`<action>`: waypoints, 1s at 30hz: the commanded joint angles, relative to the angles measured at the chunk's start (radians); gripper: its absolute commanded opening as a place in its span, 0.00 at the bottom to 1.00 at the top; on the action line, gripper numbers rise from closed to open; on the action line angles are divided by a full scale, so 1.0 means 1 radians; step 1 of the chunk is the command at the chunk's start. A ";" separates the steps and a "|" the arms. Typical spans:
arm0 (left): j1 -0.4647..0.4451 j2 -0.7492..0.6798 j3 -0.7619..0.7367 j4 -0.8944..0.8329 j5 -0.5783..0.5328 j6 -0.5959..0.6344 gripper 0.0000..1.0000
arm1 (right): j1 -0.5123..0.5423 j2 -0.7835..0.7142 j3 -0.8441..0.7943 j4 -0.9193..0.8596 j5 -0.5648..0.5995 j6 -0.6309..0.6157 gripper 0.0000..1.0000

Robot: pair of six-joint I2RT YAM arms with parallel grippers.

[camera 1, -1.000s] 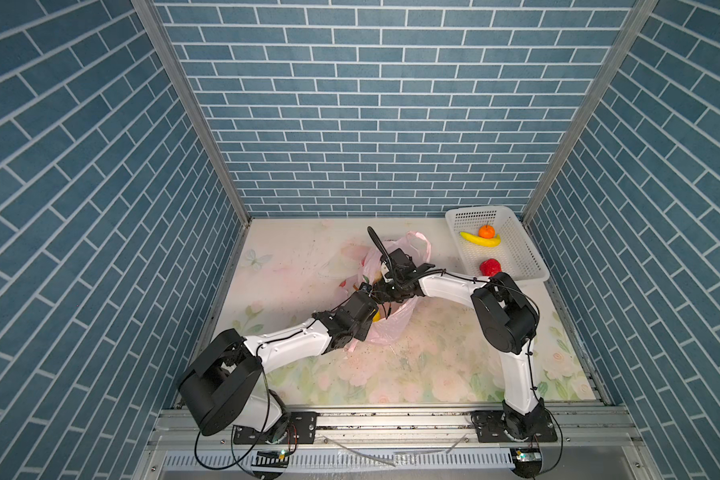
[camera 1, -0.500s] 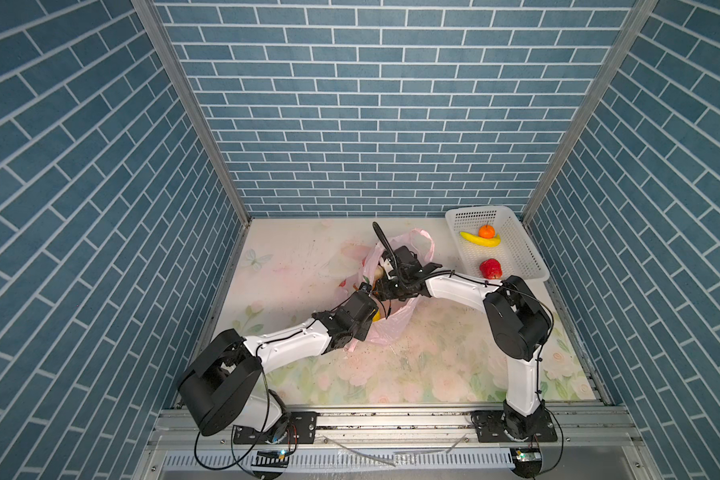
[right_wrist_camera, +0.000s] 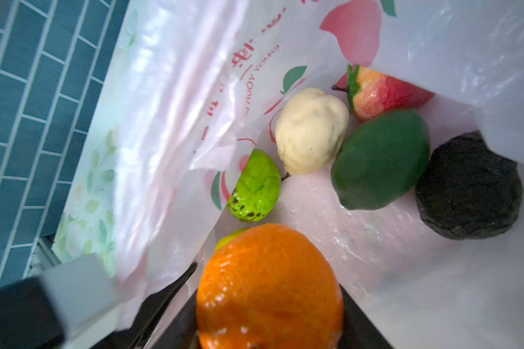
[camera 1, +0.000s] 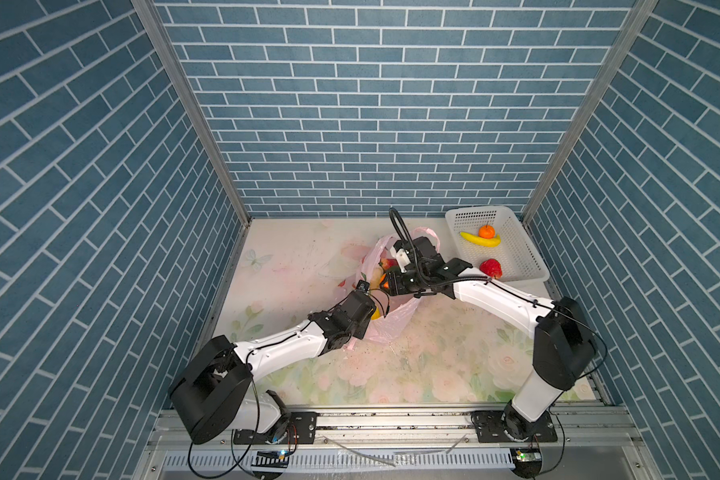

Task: Untie the knot of the plastic bag and take out the fruit
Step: 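Lift the orange out and carry it to the white basket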

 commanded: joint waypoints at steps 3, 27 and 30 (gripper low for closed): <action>-0.003 -0.002 0.048 -0.033 -0.019 0.027 0.00 | 0.001 -0.098 0.069 -0.130 -0.069 -0.026 0.27; -0.004 0.007 0.089 -0.072 -0.023 0.040 0.00 | -0.479 -0.288 0.289 -0.300 -0.228 -0.047 0.27; -0.004 -0.001 0.086 -0.072 -0.018 0.038 0.00 | -0.590 -0.315 0.168 -0.257 -0.218 -0.051 0.27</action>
